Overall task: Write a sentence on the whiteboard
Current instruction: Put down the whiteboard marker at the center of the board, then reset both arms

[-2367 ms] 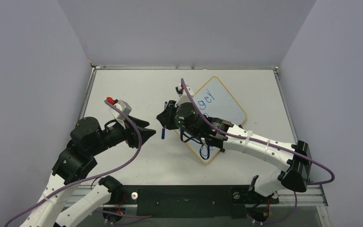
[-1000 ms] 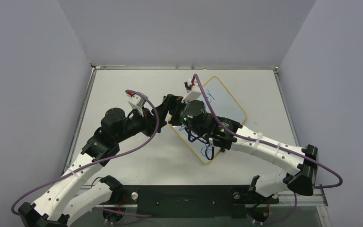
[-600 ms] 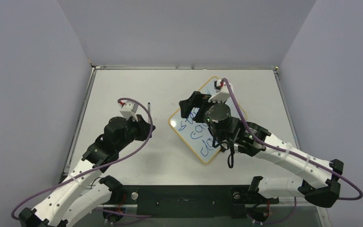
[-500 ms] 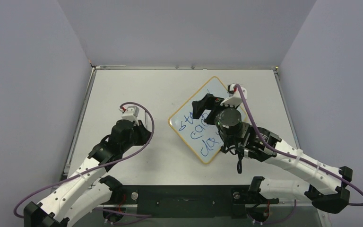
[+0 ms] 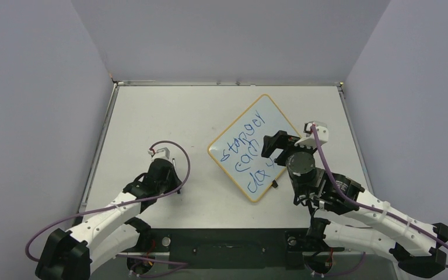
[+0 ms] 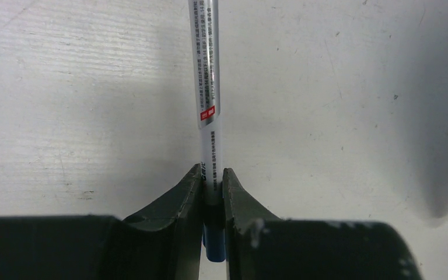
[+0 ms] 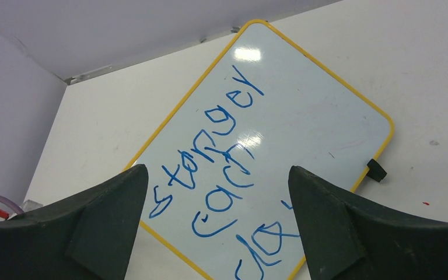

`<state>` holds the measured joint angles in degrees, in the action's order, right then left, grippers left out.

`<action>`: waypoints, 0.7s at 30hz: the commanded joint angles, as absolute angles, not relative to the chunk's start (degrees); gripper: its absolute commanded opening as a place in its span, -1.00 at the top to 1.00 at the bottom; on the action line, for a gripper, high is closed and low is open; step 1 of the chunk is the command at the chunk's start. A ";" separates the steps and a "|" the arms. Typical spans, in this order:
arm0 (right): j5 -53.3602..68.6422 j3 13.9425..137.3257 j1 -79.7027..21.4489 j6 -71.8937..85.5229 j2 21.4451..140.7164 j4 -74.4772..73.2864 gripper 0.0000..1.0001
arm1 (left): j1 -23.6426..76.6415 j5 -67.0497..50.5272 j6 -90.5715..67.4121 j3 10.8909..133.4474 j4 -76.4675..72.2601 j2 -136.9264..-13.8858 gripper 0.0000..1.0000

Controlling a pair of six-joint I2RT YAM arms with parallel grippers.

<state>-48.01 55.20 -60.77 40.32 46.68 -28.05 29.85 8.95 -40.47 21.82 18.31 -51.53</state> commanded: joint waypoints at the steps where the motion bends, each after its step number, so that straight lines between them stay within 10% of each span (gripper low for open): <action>1: -50.03 55.16 -60.53 40.26 45.48 -28.10 -0.72 | 29.45 7.58 -41.64 21.25 12.43 -51.78 0.73; 7: -50.52 55.03 -60.45 40.65 45.43 -28.28 -0.73 | 29.44 8.54 -41.23 22.34 14.79 -50.70 0.28; 21: -53.88 53.84 -60.46 41.15 40.60 -30.29 -0.80 | 28.94 9.76 -37.24 35.34 25.88 -44.64 0.15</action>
<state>-50.78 54.72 -60.73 41.19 43.57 -29.21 29.47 8.80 -40.56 26.96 23.11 -46.50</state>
